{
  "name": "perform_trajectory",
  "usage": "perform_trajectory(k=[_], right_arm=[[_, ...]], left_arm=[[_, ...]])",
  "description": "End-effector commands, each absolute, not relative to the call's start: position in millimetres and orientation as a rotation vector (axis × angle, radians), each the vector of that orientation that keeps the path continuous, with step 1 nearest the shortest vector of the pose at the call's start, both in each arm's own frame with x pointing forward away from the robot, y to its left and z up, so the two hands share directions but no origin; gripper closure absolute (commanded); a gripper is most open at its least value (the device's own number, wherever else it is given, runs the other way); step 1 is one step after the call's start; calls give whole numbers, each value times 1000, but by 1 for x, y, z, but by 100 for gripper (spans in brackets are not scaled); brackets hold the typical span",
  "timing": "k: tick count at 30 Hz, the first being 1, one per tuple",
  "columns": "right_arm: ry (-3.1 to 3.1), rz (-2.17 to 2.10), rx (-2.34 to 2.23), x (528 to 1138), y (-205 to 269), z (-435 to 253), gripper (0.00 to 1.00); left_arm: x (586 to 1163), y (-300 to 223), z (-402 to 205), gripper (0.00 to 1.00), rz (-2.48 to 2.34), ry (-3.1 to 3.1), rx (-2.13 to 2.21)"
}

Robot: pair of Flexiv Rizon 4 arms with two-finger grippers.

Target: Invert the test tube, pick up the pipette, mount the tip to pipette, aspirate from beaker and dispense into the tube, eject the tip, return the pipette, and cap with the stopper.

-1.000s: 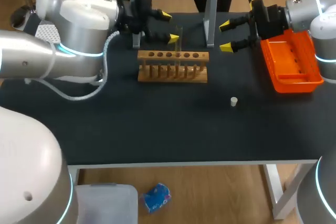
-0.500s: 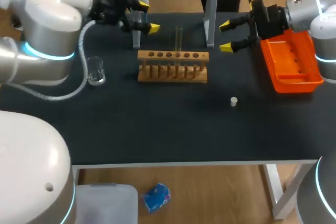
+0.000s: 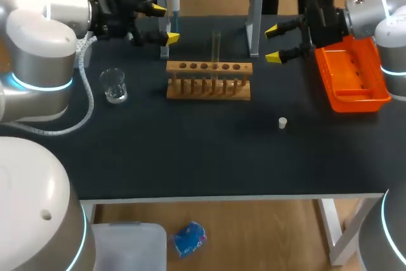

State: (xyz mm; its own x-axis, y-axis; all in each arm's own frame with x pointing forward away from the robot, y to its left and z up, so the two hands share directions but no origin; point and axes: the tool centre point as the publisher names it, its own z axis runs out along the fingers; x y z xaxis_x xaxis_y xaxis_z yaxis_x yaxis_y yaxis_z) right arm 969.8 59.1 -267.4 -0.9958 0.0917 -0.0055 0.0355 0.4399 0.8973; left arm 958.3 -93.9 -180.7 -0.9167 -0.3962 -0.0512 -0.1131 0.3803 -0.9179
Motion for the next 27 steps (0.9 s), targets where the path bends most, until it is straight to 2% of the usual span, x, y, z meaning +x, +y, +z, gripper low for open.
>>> perform_trajectory(k=[1,8,13,27], right_arm=[[2621,1632,114,970,59,-268,0],[2621,1632,114,970,59,-268,0],[2621,1632,114,970,59,-268,0],[2621,1632,114,970,59,-268,0]], left_arm=[[974,-53,-190,0,-1477,2339,-572],[994,51,-190,0,-1311,2178,-828],[999,107,-191,0,-1217,2040,-1009],[999,107,-191,0,-1217,2040,-1009]])
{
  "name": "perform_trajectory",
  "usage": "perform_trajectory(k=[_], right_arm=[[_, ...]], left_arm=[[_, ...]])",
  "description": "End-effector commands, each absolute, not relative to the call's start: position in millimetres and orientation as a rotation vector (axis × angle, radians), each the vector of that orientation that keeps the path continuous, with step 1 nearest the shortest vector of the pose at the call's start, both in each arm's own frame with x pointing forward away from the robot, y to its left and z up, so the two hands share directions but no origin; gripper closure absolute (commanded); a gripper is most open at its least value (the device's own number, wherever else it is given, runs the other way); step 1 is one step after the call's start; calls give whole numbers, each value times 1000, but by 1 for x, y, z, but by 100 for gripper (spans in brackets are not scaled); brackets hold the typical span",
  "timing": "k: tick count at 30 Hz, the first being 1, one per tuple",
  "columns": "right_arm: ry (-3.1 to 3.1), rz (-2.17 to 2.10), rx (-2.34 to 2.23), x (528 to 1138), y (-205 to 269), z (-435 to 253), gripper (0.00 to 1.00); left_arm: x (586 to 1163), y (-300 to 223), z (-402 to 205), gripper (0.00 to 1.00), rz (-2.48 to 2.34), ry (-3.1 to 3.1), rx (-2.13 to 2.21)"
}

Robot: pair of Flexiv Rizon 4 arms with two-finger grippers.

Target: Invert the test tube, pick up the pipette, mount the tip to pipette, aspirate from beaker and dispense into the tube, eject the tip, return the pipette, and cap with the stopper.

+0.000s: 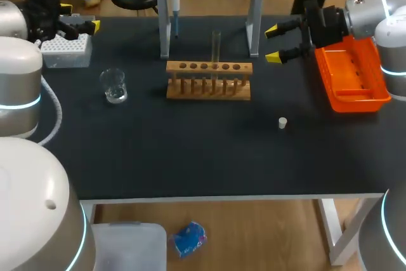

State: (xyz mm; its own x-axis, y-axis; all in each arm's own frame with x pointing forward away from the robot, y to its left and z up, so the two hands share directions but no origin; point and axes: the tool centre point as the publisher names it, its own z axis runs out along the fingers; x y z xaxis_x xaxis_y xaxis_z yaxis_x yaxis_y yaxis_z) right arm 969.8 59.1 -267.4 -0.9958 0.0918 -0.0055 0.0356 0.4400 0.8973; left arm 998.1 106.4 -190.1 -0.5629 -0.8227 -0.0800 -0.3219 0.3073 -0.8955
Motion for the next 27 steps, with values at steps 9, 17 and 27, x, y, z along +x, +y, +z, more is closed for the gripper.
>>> perform_trajectory(k=[9,17,27], right_arm=[[2621,1632,114,970,59,-268,0],[2621,1632,114,970,59,-268,0],[2621,1632,114,970,59,-268,0]], left_arm=[[1024,172,-213,0,-1135,1900,-1234],[1055,245,-232,0,-984,1753,-1444],[1084,240,-252,0,-964,1756,-1488]])
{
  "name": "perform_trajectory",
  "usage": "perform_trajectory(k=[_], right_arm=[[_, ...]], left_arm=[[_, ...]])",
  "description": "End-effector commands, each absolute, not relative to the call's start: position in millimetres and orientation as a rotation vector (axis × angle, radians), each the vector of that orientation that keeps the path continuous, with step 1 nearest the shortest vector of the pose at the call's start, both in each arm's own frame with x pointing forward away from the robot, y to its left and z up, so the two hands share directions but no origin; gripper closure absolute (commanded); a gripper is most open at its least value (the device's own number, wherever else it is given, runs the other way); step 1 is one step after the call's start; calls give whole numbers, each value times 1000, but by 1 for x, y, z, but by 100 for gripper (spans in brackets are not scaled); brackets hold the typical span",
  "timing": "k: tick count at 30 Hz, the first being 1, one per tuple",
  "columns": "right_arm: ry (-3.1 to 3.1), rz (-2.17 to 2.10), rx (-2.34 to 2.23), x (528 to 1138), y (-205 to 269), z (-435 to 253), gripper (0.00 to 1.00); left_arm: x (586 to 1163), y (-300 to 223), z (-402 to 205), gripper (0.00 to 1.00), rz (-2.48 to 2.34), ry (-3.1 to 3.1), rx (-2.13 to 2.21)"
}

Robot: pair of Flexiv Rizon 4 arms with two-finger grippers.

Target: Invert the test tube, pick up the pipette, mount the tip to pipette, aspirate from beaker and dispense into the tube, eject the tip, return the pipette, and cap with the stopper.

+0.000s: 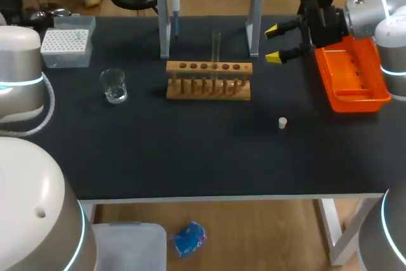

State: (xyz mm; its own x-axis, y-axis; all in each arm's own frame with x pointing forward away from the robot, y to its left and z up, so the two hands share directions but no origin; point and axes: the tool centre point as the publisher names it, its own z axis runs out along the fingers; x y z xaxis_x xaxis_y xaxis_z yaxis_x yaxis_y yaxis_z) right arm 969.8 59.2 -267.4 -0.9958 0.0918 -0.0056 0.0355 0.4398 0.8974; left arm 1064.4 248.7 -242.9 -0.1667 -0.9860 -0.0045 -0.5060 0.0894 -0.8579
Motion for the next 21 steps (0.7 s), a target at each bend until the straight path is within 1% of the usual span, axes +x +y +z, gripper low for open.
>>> perform_trajectory(k=[1,8,21], right_arm=[[2621,1632,114,970,59,-268,0],[2621,1632,114,970,59,-268,0],[2621,1632,114,970,59,-268,0]], left_arm=[[1086,239,-254,0,-960,1755,-1501],[1099,242,-269,0,-955,1721,-1594],[1107,203,-280,0,-913,1721,-1654]])
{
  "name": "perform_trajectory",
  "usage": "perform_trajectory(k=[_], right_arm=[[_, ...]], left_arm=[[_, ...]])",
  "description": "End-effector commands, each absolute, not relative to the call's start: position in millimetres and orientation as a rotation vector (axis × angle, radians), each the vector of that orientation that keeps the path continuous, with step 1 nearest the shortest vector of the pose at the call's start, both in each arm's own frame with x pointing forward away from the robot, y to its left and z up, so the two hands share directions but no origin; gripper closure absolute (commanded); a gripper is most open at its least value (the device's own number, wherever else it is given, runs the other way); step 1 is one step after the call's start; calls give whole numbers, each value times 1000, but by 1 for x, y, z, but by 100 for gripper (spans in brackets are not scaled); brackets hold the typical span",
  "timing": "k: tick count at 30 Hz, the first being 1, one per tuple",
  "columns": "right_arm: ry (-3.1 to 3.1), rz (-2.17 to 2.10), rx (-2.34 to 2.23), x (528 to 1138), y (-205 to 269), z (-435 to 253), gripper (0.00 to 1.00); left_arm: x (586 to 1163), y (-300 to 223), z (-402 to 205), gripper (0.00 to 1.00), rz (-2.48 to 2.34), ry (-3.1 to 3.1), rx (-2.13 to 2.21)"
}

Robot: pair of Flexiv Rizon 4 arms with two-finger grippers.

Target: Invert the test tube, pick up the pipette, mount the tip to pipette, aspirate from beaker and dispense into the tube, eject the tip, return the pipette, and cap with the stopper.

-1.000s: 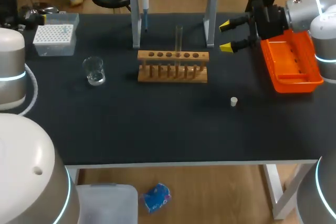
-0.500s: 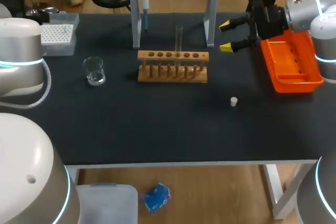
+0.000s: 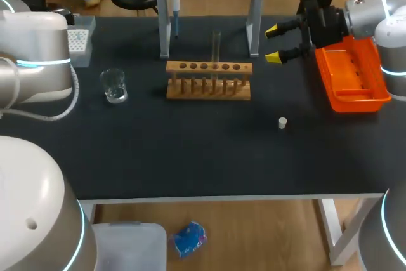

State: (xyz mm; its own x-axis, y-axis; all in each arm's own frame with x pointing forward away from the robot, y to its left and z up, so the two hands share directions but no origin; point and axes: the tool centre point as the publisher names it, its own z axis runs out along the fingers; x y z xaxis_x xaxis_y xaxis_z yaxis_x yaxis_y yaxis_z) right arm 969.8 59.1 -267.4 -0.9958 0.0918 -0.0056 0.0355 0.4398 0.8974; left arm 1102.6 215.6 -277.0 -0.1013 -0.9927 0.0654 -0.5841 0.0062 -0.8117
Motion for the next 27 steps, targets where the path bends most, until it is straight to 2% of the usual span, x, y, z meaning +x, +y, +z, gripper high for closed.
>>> perform_trajectory(k=[1,27], right_arm=[[2621,1632,114,970,59,-268,0],[2621,1632,114,970,59,-268,0]], left_arm=[[1106,201,-282,0,-905,1715,-1667],[1117,190,-323,0,-871,1740,-1754]])
